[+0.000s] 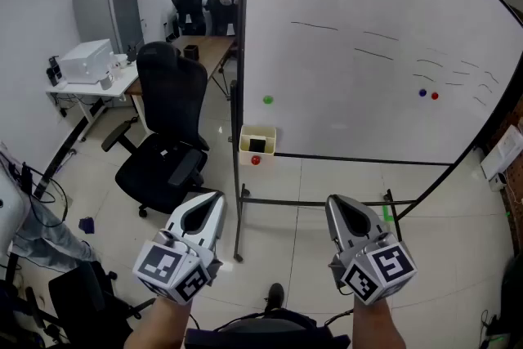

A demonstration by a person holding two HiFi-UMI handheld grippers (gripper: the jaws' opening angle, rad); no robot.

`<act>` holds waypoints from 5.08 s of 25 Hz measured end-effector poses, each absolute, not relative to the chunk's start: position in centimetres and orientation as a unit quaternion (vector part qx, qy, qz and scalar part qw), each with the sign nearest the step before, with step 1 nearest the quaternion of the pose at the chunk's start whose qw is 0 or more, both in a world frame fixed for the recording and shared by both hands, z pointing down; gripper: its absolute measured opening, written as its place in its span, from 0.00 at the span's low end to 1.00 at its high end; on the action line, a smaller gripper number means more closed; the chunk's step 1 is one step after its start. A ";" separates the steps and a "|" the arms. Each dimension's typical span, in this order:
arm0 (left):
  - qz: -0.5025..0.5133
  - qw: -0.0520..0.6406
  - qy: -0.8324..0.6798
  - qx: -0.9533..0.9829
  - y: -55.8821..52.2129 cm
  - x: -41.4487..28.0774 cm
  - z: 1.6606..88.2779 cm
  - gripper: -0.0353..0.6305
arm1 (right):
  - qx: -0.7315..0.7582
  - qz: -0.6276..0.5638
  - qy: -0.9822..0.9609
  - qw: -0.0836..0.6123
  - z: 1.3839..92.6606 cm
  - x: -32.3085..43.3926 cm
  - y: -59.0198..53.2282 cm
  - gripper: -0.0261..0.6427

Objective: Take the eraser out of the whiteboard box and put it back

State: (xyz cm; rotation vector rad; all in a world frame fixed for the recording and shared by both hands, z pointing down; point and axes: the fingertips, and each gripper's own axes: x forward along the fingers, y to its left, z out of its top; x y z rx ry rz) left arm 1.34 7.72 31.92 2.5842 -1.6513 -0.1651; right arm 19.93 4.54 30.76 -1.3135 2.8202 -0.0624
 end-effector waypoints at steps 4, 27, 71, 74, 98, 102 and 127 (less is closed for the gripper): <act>-0.051 0.046 -0.540 0.839 4.5 2.4 32.1 0.10 | -0.413 -0.025 0.910 0.013 30.6 20.5 0.9 0.06; -0.031 0.043 -0.569 0.821 -12.5 1.7 31.5 0.10 | -0.358 -0.043 0.933 0.010 31.5 18.3 -15.9 0.06; 0.080 0.176 -0.545 0.816 -32.3 -13.8 52.3 0.10 | -0.552 -0.135 0.810 -0.148 52.6 -0.7 -33.7 0.47; 0.096 0.187 -0.545 0.812 -32.2 -13.7 54.0 0.10 | -0.556 -0.137 0.805 -0.155 53.9 -0.6 -33.6 0.47; 0.026 0.150 -0.553 0.819 -30.5 -12.7 45.2 0.10 | -0.549 -0.104 0.826 -0.078 44.8 -0.3 -32.2 0.44; 0.013 0.095 -0.537 0.838 -29.6 -11.4 39.3 0.10 | -0.540 -0.070 0.838 -0.041 38.9 0.2 -31.1 0.44; -0.003 0.015 -0.550 0.835 -27.6 -12.3 29.7 0.09 | -0.504 -0.010 0.863 0.023 28.0 0.9 -27.9 0.44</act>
